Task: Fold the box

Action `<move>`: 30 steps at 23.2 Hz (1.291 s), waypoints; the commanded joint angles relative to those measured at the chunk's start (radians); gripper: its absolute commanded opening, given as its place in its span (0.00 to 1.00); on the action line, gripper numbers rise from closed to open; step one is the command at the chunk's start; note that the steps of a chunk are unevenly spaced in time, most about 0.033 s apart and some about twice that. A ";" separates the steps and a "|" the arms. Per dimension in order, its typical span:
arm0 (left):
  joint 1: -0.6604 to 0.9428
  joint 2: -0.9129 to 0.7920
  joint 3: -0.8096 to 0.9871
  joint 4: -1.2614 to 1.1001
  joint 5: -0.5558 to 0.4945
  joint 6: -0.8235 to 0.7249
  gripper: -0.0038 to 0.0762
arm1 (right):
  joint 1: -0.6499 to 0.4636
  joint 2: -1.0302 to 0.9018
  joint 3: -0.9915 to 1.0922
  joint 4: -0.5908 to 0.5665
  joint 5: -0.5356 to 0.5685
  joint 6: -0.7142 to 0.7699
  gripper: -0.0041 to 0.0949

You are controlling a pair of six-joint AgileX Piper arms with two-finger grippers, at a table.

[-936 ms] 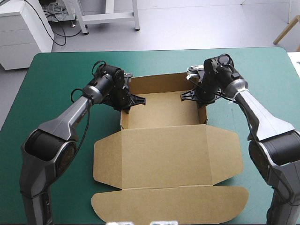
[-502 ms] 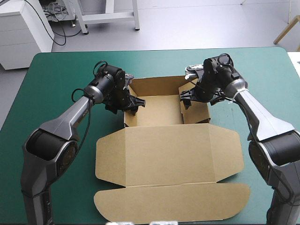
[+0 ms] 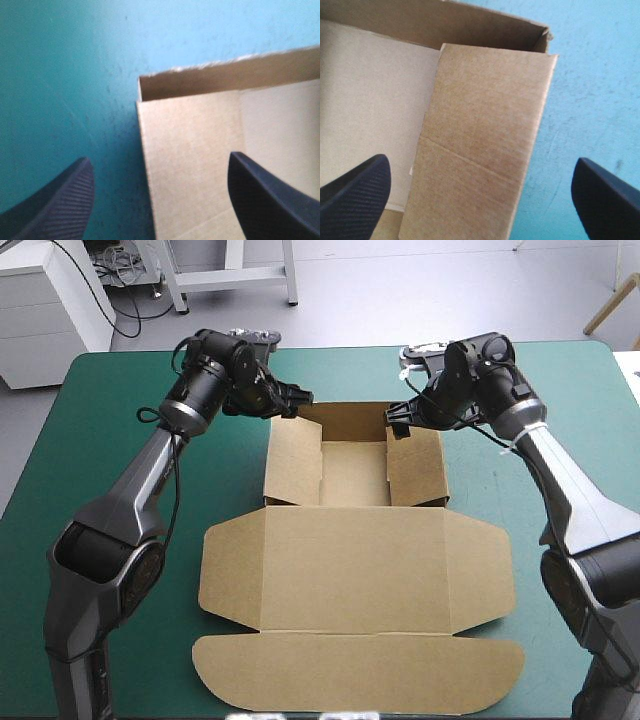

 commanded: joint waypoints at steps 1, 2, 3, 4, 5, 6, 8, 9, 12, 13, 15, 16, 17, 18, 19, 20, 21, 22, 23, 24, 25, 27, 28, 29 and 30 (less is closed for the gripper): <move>-0.002 -0.104 -0.090 -0.016 0.054 0.035 0.71 | -0.005 -0.130 -0.032 -0.053 -0.016 -0.005 0.95; -0.002 -0.140 -0.103 -0.014 0.054 0.114 0.71 | -0.005 -0.180 -0.013 -0.072 -0.016 0.010 0.95; -0.002 -0.151 -0.102 -0.013 0.054 0.156 0.70 | -0.005 -0.207 -0.001 -0.079 -0.016 0.016 0.95; -0.002 -0.191 -0.102 -0.003 0.054 0.234 0.67 | -0.005 -0.253 0.037 -0.089 -0.016 0.029 0.95; -0.002 -0.231 -0.093 -0.003 0.054 0.234 0.63 | -0.005 -0.290 0.077 -0.094 -0.016 0.043 0.95; -0.002 -0.259 -0.085 -0.003 0.054 0.236 0.60 | -0.005 -0.315 0.110 -0.096 -0.016 0.057 0.95; -0.002 -0.336 -0.056 -0.010 0.054 0.246 0.49 | -0.005 -0.357 0.179 -0.096 -0.019 0.081 0.95; -0.002 -0.400 -0.014 -0.010 0.054 0.271 0.36 | -0.005 -0.359 0.203 -0.094 -0.019 0.081 0.95; -0.002 -0.544 0.110 0.038 0.054 0.294 0.03 | -0.005 -0.346 0.220 -0.084 -0.040 0.091 0.95; -0.002 -0.614 0.179 0.060 0.054 0.294 0.04 | -0.005 -0.335 0.220 -0.055 -0.038 0.089 0.95; -0.002 -0.698 0.262 0.061 0.054 0.294 0.04 | -0.005 -0.318 0.220 -0.013 -0.037 0.066 0.95; -0.002 -0.765 0.318 0.061 0.054 0.294 0.04 | -0.005 -0.304 0.220 0.000 -0.042 0.063 0.95; -0.002 -0.832 0.389 0.061 0.054 0.294 0.04 | -0.005 -0.286 0.220 0.008 -0.058 0.063 0.95; -0.002 -0.887 0.431 0.061 0.054 0.294 0.04 | -0.005 -0.273 0.220 0.008 -0.069 0.063 0.95; -0.002 -0.914 0.463 0.062 0.054 0.294 0.04 | -0.005 -0.259 0.220 0.008 -0.073 0.066 0.95; -0.002 -0.958 0.502 0.062 0.054 0.294 0.04 | -0.005 -0.243 0.220 0.008 -0.080 0.068 0.95; -0.002 -1.017 0.562 0.062 0.054 0.294 0.04 | -0.005 -0.222 0.220 0.009 -0.085 0.069 0.95; -0.002 -1.080 0.609 0.065 0.054 0.294 0.04 | -0.005 -0.192 0.220 0.009 -0.085 0.072 0.95; -0.002 -1.118 0.641 0.062 0.054 0.294 0.04 | -0.005 -0.177 0.220 0.009 -0.085 0.072 0.95; -0.002 -1.148 0.670 0.054 0.054 0.294 0.04 | -0.005 -0.159 0.220 0.009 -0.085 0.073 0.95; -0.002 -1.183 0.693 0.047 0.054 0.294 0.04 | -0.005 -0.140 0.220 0.009 -0.087 0.073 0.95; -0.002 -1.246 0.745 0.031 0.054 0.276 0.04 | -0.005 -0.107 0.220 0.009 -0.089 0.077 0.95; -0.002 -1.270 0.758 0.028 0.054 0.267 0.04 | -0.005 -0.092 0.220 0.010 -0.094 0.079 0.95; -0.002 -1.297 0.780 0.024 0.054 0.261 0.04 | -0.005 -0.082 0.220 0.010 -0.102 0.080 0.95; -0.002 -1.326 0.803 0.013 0.054 0.257 0.04 | -0.005 -0.070 0.220 0.012 -0.111 0.080 0.95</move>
